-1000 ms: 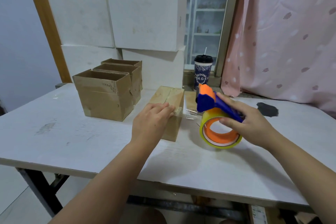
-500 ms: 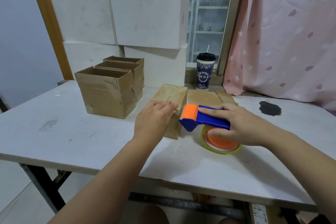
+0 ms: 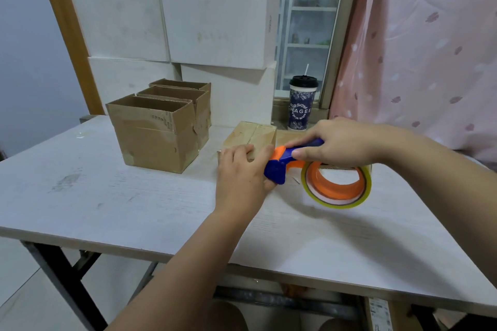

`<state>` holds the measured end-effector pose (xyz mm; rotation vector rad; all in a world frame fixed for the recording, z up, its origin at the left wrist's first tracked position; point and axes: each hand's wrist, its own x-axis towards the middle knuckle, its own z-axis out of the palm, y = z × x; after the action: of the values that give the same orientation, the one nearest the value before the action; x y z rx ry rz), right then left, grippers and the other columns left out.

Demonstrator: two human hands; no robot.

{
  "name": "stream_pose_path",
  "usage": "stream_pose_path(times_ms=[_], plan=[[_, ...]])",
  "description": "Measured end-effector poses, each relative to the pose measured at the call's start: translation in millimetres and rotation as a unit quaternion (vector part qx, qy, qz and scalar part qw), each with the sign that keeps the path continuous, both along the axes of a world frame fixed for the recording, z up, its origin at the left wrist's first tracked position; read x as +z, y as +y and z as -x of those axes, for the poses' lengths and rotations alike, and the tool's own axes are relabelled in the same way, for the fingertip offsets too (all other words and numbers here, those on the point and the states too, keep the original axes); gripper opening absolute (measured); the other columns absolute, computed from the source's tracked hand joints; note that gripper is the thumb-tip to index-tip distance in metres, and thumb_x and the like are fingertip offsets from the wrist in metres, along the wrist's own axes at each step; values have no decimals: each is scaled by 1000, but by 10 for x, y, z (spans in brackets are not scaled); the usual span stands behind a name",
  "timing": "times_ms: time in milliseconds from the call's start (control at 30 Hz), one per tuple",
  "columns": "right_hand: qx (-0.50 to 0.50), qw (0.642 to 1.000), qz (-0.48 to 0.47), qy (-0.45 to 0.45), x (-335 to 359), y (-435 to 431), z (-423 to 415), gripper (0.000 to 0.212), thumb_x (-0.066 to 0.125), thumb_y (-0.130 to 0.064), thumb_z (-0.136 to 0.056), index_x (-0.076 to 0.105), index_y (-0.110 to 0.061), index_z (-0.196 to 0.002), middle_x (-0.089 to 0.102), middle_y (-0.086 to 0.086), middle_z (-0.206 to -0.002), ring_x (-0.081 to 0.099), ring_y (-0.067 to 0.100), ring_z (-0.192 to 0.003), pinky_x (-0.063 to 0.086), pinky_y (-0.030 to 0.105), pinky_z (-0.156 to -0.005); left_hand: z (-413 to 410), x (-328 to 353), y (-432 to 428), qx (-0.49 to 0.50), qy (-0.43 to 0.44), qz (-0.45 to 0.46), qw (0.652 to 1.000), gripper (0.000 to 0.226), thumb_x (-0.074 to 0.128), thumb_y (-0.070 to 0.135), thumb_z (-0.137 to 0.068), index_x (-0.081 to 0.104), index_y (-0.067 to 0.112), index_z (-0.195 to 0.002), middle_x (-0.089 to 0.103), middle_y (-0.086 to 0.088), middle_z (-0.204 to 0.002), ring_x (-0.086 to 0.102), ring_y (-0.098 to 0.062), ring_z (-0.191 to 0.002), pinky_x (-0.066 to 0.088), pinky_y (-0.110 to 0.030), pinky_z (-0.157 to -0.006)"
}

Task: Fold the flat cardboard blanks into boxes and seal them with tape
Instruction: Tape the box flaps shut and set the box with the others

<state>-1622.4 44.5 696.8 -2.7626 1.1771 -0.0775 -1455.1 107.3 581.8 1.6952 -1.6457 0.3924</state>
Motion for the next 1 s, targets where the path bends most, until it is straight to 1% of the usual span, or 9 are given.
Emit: stream_pose_path(times_ms=[200, 300, 367, 500, 600, 700, 767, 900, 1000], plan=[[-7, 1000, -3, 27, 78, -35, -74, 40, 43, -72, -80, 65, -54, -109, 58, -26, -59, 52, -3, -60, 35, 22, -56, -59, 24, -63, -20, -8, -48, 999, 42, 71, 37, -77, 61, 23, -115, 56, -10, -122, 46, -32, -116, 27, -52, -103], [0, 996, 3, 88, -165, -71, -71, 38, 43, -69, -84, 66, -52, -110, 64, -11, -70, 50, 6, -62, 37, 21, -55, -21, -81, -23, 9, -140, -125, 982, 46, 67, 51, -77, 57, 28, -115, 21, -17, -153, 13, -39, -141, 0, -59, -111], [-2, 998, -49, 38, -366, -101, -2, 30, 46, -63, -88, 63, -54, -111, 60, -8, -68, 45, 7, -60, 33, 19, -54, -55, -100, -1, 17, -176, -131, 975, 43, 65, 54, -77, 56, 33, -114, 11, -15, -156, 2, -39, -142, -14, -61, -106], [-23, 976, -207, -64, -476, -233, 194, 62, 51, -69, -82, 68, -17, -110, 47, -8, -63, 42, 11, -60, 34, 37, -60, -80, 109, -7, 12, -223, -170, 960, 44, 55, 69, -75, 62, 39, -107, 14, -13, -156, 6, -37, -143, -36, -58, -87], [-19, 942, -323, -95, -598, -317, 269, 74, 59, -69, -77, 64, -2, -108, 52, -7, -64, 44, 15, -62, 39, 33, -57, -72, 231, -27, 2, -269, -226, 936, 61, 52, 80, -67, 62, 40, -112, 12, -15, -156, 6, -37, -142, -37, -60, -85], [-7, 871, -465, -158, -759, -369, 335, 39, 68, -39, -83, 67, -18, -116, 63, -4, -74, 52, 10, -60, 49, 20, -56, -105, 301, -22, -6, -287, -256, 923, 70, 48, 83, -64, 63, 38, -114, 11, -13, -156, 7, -35, -143, -33, -61, -90], [-1, 828, -527, -189, -838, -390, 382, 27, 74, -33, -79, 72, -25, -104, 62, -2, -74, 54, 9, -61, 50, 19, -57, -139, 323, -11, -13, -287, -259, 922, 69, 44, 84, -65, 66, 38, -111, 12, -11, -156, 9, -33, -143, -27, -62, -97], [-24, 774, -594, -218, -974, -448, 524, 69, 88, -48, -59, 54, -4, -99, 56, 7, -69, 50, 15, -58, 45, 25, -55, -190, 388, -6, -23, -297, -247, 922, 63, 33, 80, -72, 68, 40, -105, 20, -6, -155, 18, -25, -140, -19, -62, -103], [-92, 740, -613, -262, -1031, -460, 633, 69, 95, -45, -43, 61, -6, -88, 61, 11, -69, 53, 18, -58, 46, 29, -57, -177, 379, -12, -12, -285, -241, 928, 56, 33, 73, -81, 68, 36, -103, 19, -6, -155, 19, -24, -140, -16, -59, -107]])
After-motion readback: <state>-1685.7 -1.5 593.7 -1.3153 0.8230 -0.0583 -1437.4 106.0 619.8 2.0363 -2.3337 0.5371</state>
